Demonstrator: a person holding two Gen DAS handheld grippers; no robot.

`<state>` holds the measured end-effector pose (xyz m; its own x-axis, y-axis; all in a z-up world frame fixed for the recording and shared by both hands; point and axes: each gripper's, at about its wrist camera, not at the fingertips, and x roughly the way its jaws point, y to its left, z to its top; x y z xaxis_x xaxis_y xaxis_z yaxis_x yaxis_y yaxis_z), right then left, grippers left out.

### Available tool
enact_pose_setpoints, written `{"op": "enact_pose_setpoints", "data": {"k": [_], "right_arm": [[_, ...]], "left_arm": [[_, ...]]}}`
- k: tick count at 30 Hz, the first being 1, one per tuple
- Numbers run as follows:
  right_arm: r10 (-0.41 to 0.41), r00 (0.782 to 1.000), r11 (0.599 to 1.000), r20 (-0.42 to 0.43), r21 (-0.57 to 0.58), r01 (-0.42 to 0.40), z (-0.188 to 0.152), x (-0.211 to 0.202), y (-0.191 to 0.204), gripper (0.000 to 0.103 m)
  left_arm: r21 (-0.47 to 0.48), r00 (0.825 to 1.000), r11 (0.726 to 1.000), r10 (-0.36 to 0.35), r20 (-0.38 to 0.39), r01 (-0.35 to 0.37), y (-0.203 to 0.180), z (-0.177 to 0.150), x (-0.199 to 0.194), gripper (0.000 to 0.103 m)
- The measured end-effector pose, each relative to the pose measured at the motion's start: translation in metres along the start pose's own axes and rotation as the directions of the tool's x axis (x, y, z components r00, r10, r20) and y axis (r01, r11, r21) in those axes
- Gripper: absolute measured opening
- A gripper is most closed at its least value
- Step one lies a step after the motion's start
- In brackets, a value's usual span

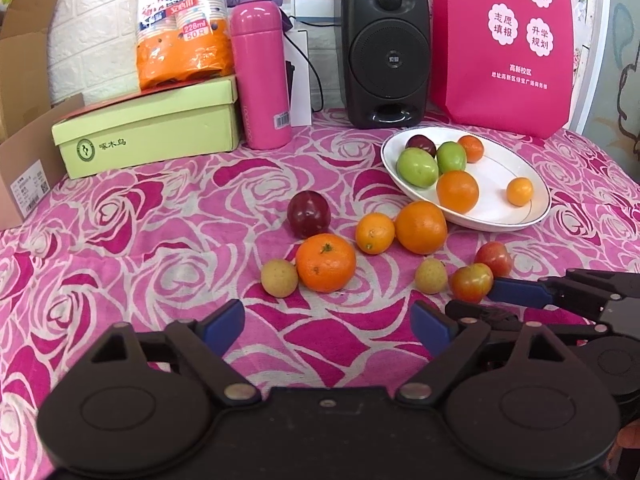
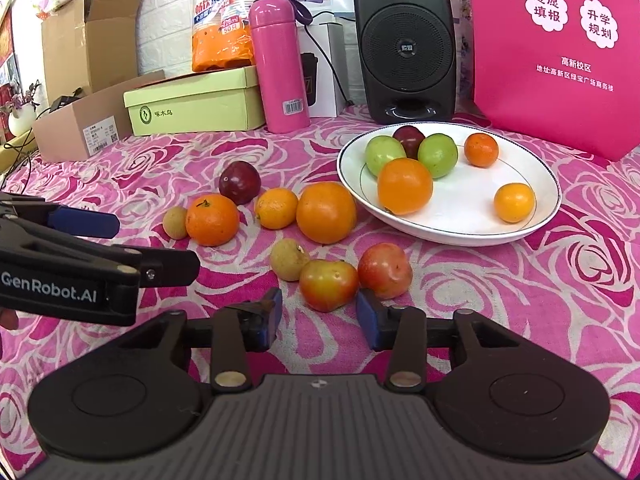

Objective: Organize fruits
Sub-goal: 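Move the right tool to a red fruit while the left approaches a small yellow fruit, then close the left tool on the small yellow fruit while the right grasps the red fruit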

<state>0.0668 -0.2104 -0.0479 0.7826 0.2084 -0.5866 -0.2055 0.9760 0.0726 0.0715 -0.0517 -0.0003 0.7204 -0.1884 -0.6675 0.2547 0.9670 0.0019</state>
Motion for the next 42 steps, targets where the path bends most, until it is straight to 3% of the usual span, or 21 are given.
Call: {"op": "enact_pose_setpoints", "data": {"k": [2,5,11,22,42], "right_arm": [[0.001,1.0,1.0,0.0,0.0,-0.001,0.001,0.001,-0.001,0.051],[0.002,1.0,1.0,0.001,0.004,-0.002,0.001,0.0,-0.002,0.05],[-0.002,1.0,1.0,-0.003,-0.007,0.002,-0.004,-0.011,-0.006,0.05],[-0.02,1.0,0.999,-0.006,0.04,0.02,-0.012,-0.026,-0.024,0.05],[-0.009,1.0,0.998,-0.001,0.056,0.009,-0.012,-0.024,-0.027,0.05]], "left_arm": [[0.001,1.0,1.0,-0.002,-0.002,0.002,0.0,0.0,0.001,0.103],[0.002,1.0,1.0,-0.005,-0.002,0.005,0.0,0.001,0.001,0.103],[0.013,0.999,0.999,-0.037,-0.005,0.037,-0.007,0.003,0.006,0.103],[0.051,0.986,0.985,-0.163,-0.034,0.165,-0.039,0.02,0.034,0.103],[0.031,0.977,0.979,-0.2,-0.072,0.202,-0.042,0.025,0.06,0.103]]}}
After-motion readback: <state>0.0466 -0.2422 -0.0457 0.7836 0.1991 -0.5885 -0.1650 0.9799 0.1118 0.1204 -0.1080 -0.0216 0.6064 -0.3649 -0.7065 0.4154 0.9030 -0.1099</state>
